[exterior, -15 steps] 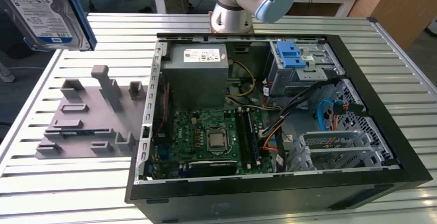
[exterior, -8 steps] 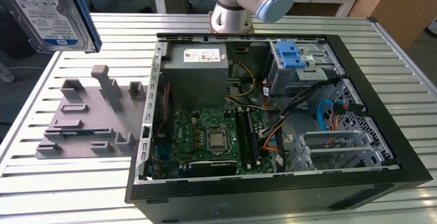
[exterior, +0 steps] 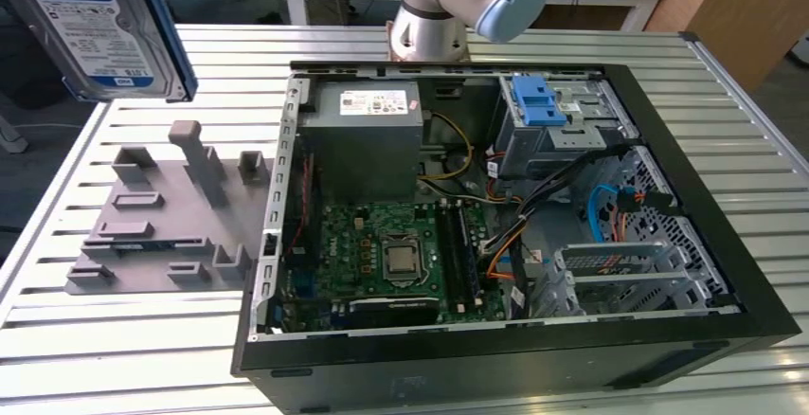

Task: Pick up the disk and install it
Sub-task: 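Pick up the disk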

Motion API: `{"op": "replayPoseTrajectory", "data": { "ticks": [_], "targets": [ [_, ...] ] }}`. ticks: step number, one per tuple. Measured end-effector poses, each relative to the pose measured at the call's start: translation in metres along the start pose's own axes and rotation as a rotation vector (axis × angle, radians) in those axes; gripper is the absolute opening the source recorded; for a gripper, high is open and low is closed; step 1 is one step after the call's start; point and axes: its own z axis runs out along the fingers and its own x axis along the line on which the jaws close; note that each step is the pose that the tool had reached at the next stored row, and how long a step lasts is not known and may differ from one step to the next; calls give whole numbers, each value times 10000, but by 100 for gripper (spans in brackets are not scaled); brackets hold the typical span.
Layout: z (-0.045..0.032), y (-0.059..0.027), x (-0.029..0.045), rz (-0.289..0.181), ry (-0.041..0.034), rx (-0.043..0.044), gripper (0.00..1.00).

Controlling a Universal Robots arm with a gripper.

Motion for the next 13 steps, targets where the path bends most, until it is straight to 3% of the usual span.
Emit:
{"op": "replayPoseTrajectory", "data": {
  "ticks": [13],
  "targets": [
    [-6, -184, 126, 0, 0, -24, 36]
  ]
}}
